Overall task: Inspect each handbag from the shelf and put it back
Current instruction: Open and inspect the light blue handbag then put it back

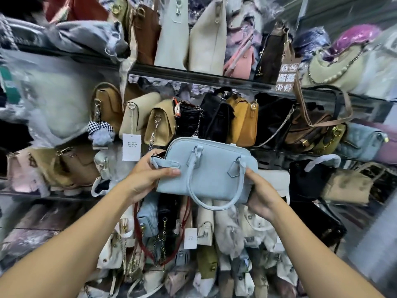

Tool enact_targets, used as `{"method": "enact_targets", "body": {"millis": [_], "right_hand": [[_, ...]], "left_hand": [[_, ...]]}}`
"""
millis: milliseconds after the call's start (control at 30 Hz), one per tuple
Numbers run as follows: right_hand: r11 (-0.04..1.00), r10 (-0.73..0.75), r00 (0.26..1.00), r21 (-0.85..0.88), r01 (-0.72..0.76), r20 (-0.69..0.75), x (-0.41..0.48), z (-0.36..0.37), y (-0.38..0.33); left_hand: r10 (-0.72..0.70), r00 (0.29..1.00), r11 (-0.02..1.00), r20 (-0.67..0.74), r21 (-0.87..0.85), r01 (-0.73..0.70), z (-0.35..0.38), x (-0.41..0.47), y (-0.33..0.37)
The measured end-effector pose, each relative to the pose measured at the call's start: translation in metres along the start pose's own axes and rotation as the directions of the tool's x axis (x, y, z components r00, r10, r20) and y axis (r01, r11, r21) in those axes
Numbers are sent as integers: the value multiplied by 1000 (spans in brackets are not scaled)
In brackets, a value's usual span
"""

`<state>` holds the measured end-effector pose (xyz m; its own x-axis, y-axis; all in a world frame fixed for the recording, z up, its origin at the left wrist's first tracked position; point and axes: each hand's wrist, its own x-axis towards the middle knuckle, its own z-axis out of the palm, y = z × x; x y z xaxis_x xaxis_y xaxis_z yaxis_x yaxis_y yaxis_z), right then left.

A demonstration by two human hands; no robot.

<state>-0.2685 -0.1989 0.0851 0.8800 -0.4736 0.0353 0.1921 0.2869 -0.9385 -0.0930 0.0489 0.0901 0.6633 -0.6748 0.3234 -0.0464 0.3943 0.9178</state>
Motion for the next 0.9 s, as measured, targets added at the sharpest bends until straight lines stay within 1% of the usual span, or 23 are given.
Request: {"method": "enact_targets", "body": {"millis": [100, 167, 267, 367, 400, 433, 467, 500, 600, 667, 733, 767, 800, 900], "right_hand": [[996, -91, 996, -13, 91, 20, 3, 4, -12], [986, -154, 987, -51, 156, 46, 6, 2, -18], [975, -204, 978, -81, 206, 29, 11, -3, -28], [966, -243, 968, -79, 248, 66, 14, -8, -36], [960, -259, 963, -88, 265, 79, 16, -11, -38], [956, -270, 958, -87, 279, 96, 18, -14, -39], [954, -282, 954, -77, 290, 102, 20, -18, -40], [953, -290, 953, -69, 297, 93, 24, -21, -41], [947, -301, 947, -77, 311, 112, 29, -26, -44], [942, -312, 942, -94, 323, 121, 29, -27, -48], [918, -344, 929, -157, 363, 138, 27, -22, -55], [906, -359, 921, -182, 383, 150, 26, -19, -58], [897, -370, 915, -194, 397, 160, 25, -16, -61], [876, -403, 899, -212, 433, 169, 23, -7, -69]], "left_hand": [[6, 997, 999, 81, 46, -9, 3, -4, 11], [-42, 989, 997, 142, 73, 31, 6, -8, 20], [-92, 962, 996, 257, 20, 90, 11, -13, 31], [-160, 939, 980, 304, -63, 188, 17, -15, 45], [-173, 931, 978, 322, -58, 202, 19, -15, 46], [-188, 930, 979, 315, -16, 203, 24, -15, 49], [-199, 940, 980, 278, 43, 195, 30, -15, 51], [-195, 952, 980, 234, 93, 178, 38, -16, 53], [-164, 984, 976, 68, 155, 152, 57, -15, 56], [-142, 989, 961, 27, 243, 131, 64, -11, 55], [-140, 990, 927, 18, 353, 125, 66, -9, 55], [-138, 990, 924, 8, 360, 126, 66, -8, 53], [-130, 991, 936, -22, 328, 130, 67, -8, 51], [-20, 984, 972, -178, 228, 61, 70, -4, 45]]}}
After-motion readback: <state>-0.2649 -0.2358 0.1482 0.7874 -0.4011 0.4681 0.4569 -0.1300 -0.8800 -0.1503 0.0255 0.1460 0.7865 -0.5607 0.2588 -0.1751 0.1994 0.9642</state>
